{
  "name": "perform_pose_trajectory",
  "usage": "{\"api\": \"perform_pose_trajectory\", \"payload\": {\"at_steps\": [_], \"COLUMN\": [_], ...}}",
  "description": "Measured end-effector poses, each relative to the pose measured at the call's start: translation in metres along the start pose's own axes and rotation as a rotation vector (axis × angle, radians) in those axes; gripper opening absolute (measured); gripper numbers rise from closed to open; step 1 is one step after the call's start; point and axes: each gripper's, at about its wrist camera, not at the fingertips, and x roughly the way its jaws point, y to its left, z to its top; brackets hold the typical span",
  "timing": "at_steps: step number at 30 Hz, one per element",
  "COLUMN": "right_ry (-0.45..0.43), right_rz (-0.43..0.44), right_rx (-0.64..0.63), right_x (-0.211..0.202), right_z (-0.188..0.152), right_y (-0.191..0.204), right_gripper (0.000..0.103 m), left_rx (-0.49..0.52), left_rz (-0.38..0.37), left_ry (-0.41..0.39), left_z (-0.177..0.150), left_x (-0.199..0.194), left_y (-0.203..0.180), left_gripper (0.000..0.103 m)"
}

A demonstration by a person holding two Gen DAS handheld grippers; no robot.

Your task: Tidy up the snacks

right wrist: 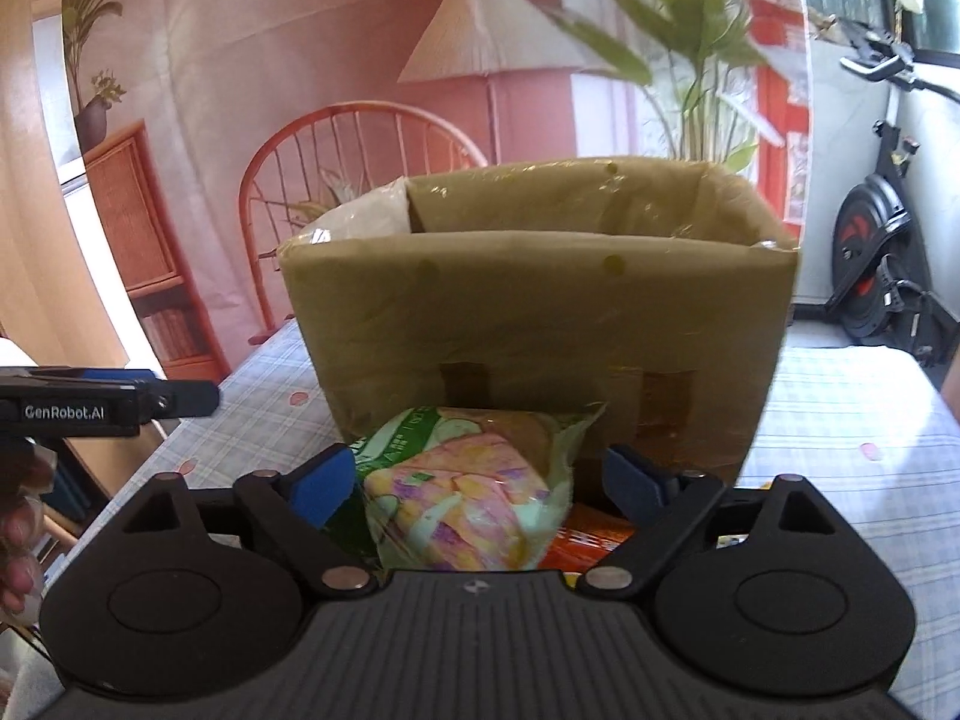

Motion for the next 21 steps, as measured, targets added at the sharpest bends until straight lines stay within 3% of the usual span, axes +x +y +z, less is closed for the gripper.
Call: {"api": "perform_pose_trajectory", "payload": {"at_steps": [6, 21], "right_ry": [0.037, 0.092], "right_rz": [0.015, 0.053], "right_rx": [0.067, 0.108], "right_x": [0.01, 0.015], "right_z": [0.002, 0.003], "right_y": [-0.008, -0.017], "right_gripper": [0.086, 0.08], "left_rx": [-0.046, -0.177], "left_rz": [-0.135, -0.248], "left_ry": [0.03, 0.115], "left_z": [-0.013, -0.026], "left_x": [0.013, 0.039], "left_y": [0.0, 0.011], "left_gripper": [0.081, 0.079]}}
